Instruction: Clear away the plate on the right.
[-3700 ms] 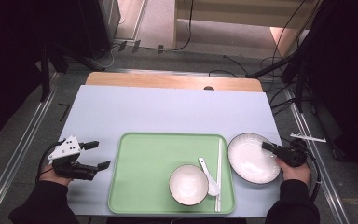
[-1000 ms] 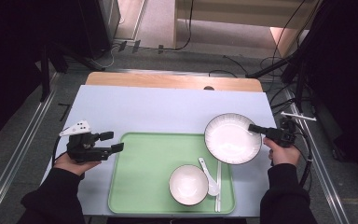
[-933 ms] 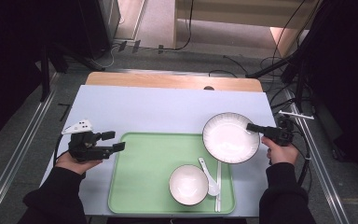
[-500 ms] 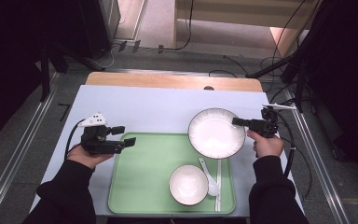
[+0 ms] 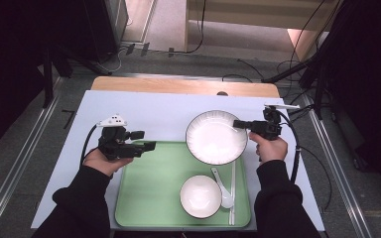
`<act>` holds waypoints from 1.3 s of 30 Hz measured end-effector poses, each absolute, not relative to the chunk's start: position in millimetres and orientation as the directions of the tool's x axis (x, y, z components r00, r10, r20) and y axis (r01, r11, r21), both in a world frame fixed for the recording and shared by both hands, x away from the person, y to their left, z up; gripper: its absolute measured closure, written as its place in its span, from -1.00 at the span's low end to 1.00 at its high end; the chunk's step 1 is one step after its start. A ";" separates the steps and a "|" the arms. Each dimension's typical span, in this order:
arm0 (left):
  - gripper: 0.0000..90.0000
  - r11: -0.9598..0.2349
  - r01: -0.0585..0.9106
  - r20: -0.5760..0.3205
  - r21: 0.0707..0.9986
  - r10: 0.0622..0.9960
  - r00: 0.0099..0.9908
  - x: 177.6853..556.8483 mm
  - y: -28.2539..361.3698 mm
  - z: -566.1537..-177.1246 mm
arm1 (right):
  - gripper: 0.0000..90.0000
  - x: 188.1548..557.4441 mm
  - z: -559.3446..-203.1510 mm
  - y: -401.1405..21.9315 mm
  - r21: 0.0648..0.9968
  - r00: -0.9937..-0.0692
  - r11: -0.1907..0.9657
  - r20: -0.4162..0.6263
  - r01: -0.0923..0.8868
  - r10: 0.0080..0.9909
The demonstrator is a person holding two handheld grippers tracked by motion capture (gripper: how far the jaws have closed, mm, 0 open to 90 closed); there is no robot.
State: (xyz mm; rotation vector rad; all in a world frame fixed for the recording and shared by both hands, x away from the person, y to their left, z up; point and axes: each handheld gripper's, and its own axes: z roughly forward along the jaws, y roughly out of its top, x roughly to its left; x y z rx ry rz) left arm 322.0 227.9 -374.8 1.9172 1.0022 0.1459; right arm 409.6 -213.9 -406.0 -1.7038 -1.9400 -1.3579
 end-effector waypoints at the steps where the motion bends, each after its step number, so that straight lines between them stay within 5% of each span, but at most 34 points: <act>1: -0.27 -0.223 0.583 -0.292 0.781 0.695 0.657 323.0 226.5 -374.5 | 0.85 409.9 -405.4 -210.4 0.477 -0.299 -0.099 0.685 0.873 0.664; 28: 0.13 -0.217 0.646 -0.292 0.732 0.756 0.585 349.9 183.0 -395.4 | 0.84 406.3 -404.0 -148.0 0.464 -0.352 -0.052 0.737 0.884 0.577; 39: 0.63 -0.002 0.678 -0.431 0.735 0.770 0.470 361.3 191.0 -400.7 | 0.81 402.0 -399.5 -132.0 0.490 -0.368 -0.075 0.738 0.868 0.565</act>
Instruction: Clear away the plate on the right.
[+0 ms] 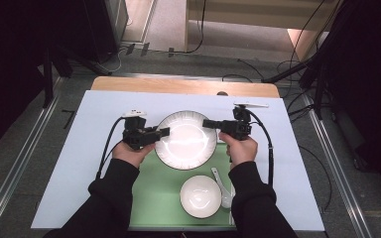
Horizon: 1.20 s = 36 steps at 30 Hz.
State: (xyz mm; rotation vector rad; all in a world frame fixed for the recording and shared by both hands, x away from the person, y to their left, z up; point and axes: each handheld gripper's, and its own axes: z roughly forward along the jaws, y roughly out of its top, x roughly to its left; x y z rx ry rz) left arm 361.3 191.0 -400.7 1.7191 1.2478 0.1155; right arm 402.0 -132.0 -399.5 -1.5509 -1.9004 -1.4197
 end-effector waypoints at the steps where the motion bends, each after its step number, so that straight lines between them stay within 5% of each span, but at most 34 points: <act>1: 0.71 0.016 0.691 -0.453 0.723 0.766 0.456 362.8 193.5 -400.5 | 0.81 401.5 -399.0 -130.7 0.487 -0.365 -0.073 0.738 0.870 0.568; 18: 0.92 0.090 0.791 -0.616 0.605 0.682 0.393 372.5 214.2 -401.4 | 0.75 405.5 -404.7 -124.5 0.509 -0.406 -0.032 0.722 0.860 0.560; 29: 0.90 0.133 0.818 -0.652 0.560 0.680 0.336 376.6 232.3 -400.7 | 0.13 409.6 -403.3 -131.2 0.585 -0.473 -0.035 0.688 0.810 0.550; 36: 0.90 0.145 0.827 -0.659 0.543 0.684 0.313 378.7 244.7 -401.2 | 0.05 409.6 -407.7 -155.3 0.618 -0.481 -0.025 0.637 0.786 0.602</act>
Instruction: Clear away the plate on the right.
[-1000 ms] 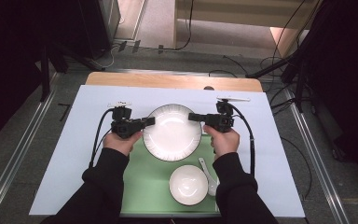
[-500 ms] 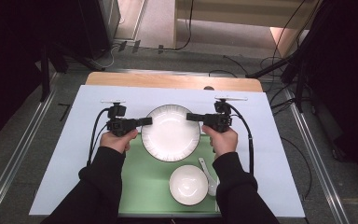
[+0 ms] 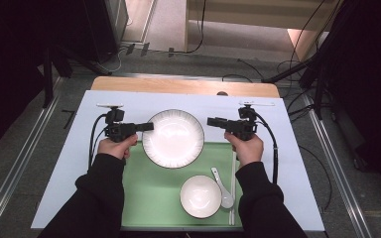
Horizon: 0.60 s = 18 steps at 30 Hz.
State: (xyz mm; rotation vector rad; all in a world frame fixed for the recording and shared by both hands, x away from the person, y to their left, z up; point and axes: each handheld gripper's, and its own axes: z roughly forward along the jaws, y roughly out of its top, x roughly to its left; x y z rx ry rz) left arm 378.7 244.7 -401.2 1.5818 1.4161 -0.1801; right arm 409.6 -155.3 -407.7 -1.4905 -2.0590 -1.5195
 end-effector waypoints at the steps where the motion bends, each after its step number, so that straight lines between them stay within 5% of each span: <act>1: 0.90 0.142 0.828 -0.656 0.542 0.687 0.312 378.1 246.2 -400.8 | 0.04 408.7 -408.7 -159.7 0.618 -0.478 -0.026 0.634 0.786 0.609; 18: 0.88 0.117 0.844 -0.645 0.524 0.702 0.303 361.6 275.4 -400.5 | 0.07 383.3 -426.1 -208.4 0.707 -0.566 0.080 0.487 0.703 0.665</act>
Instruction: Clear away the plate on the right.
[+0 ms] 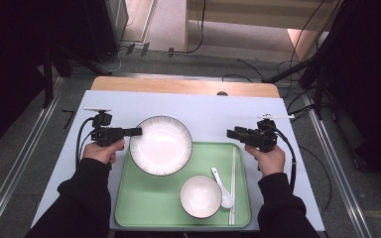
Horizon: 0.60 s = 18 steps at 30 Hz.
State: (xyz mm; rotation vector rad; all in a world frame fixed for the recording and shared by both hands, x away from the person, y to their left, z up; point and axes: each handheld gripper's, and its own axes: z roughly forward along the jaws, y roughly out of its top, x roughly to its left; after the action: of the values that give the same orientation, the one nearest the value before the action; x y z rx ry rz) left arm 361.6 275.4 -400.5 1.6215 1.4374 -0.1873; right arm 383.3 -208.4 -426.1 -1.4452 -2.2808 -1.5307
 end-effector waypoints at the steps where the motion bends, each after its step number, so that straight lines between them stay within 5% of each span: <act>1: 0.88 0.108 0.843 -0.640 0.526 0.704 0.309 360.0 277.3 -401.3 | 0.07 381.4 -426.8 -209.7 0.708 -0.570 0.086 0.483 0.701 0.665; 18: 0.86 0.076 0.876 -0.642 0.476 0.711 0.287 337.5 289.8 -426.2 | -0.10 352.6 -440.0 -229.5 0.723 -0.586 0.151 0.398 0.674 0.706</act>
State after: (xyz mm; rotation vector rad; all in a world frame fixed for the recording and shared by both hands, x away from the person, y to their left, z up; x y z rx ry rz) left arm 337.5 289.8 -426.2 1.6748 1.4669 -0.2357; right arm 352.6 -229.5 -440.0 -1.4449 -2.4096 -1.4819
